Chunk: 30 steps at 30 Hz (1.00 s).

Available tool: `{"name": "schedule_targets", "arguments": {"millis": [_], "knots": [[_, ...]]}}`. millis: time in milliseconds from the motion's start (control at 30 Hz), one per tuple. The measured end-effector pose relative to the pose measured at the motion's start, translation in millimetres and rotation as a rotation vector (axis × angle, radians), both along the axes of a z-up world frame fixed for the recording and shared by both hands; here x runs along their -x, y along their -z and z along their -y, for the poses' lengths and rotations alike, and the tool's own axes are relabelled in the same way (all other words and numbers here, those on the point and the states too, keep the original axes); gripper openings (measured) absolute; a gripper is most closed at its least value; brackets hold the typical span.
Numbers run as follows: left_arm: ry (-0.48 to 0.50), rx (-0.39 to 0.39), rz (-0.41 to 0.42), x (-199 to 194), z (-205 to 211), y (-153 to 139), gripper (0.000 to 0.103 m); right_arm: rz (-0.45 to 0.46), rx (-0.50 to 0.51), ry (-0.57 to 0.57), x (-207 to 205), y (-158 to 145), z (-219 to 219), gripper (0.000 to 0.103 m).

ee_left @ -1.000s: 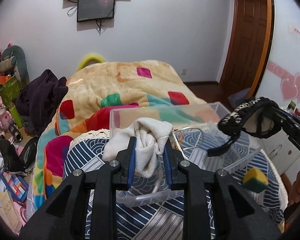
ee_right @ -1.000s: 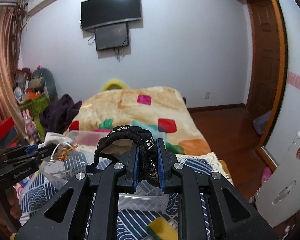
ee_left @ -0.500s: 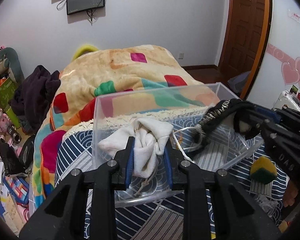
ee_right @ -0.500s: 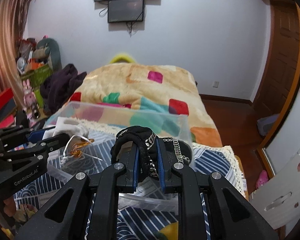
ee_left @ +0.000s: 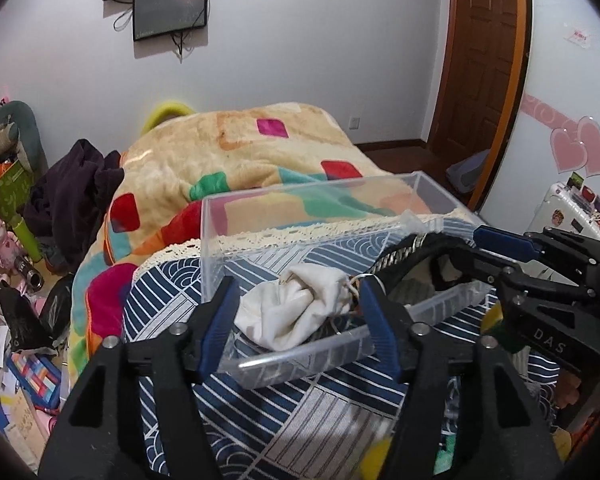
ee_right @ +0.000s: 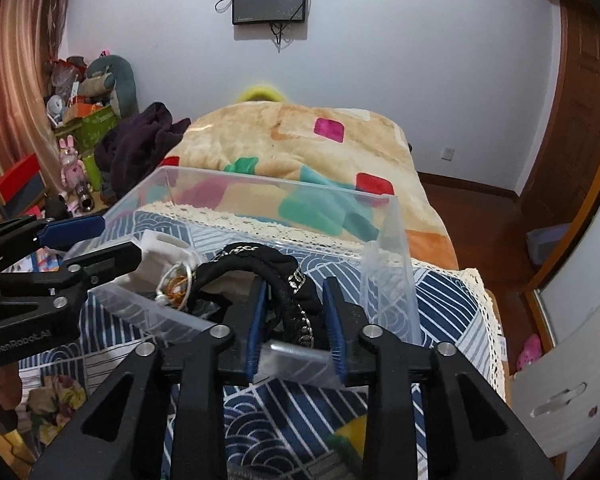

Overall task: Organize soft objects
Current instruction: 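Lower the white cloth and black bag into the clear box and release both, then grasp the yellow plush doll with the left gripper while the right grasps the grey pouch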

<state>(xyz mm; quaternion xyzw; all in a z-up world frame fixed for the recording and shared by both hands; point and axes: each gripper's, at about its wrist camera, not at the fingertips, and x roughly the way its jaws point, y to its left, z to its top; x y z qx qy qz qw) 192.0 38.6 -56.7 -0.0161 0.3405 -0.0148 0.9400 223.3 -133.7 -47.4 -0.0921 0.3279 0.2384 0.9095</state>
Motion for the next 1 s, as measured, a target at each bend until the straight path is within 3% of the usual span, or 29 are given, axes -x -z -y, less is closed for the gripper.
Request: {"name": "schedule_targets", "arguments": {"millis": [133,267,367,533,1000], "knots": [[0.011,0.023,0.033,16,0,-13,0.068,0.03,-0.028,-0.005,10,-9,5,0.042],[0.005,0.028,0.081,35,-1,-25,0.082,0.072,-0.052,-0.012,25,-21,11,0.047],[-0.007,0.024,0.102,48,-1,-29,0.096,0.109,-0.085,-0.014,36,-30,19,0.06],[0.005,-0.001,0.098,69,5,-21,0.098,0.13,-0.122,-0.004,53,-30,29,0.072],[0.079,0.063,-0.072,94,29,47,0.099,-0.015,-0.077,-0.008,66,28,27,0.073]]}}
